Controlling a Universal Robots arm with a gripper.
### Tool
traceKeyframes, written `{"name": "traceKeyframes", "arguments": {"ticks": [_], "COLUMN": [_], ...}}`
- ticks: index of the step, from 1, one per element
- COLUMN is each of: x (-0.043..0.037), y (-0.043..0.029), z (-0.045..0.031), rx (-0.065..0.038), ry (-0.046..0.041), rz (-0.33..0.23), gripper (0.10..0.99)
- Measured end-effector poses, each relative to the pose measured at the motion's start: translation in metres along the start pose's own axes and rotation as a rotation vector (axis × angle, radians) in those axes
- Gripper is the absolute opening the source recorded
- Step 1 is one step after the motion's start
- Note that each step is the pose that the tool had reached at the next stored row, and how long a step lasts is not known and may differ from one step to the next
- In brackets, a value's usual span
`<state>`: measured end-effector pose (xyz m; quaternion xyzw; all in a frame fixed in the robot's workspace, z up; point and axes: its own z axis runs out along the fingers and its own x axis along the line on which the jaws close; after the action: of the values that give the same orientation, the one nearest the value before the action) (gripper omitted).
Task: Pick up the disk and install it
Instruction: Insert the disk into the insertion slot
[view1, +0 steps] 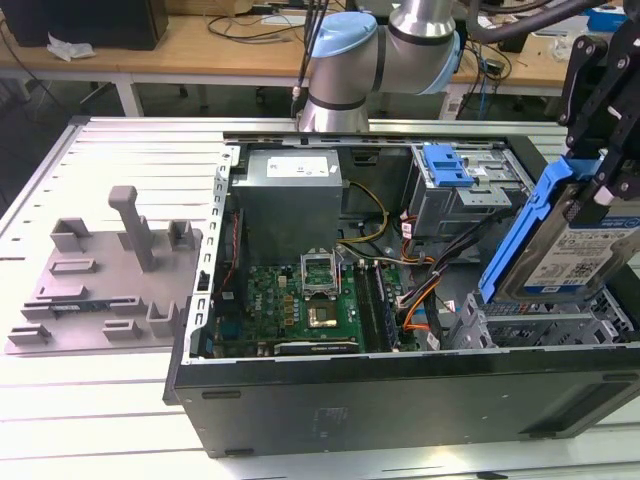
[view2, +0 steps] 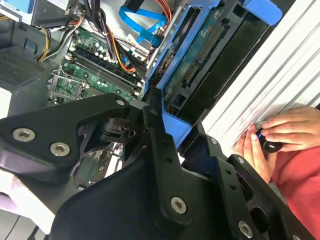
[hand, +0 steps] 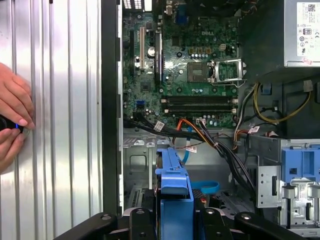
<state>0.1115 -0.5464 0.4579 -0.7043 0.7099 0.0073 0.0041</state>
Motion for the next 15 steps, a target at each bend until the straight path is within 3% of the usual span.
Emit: {"name": "traceKeyframes", "arguments": {"ticks": [15], "x": [0.0004], "y": [-0.0001], "z": [0.015], "rx": [0.0], "ry": [-0.0001], "rz": [0.0], "gripper": [0.369]}}
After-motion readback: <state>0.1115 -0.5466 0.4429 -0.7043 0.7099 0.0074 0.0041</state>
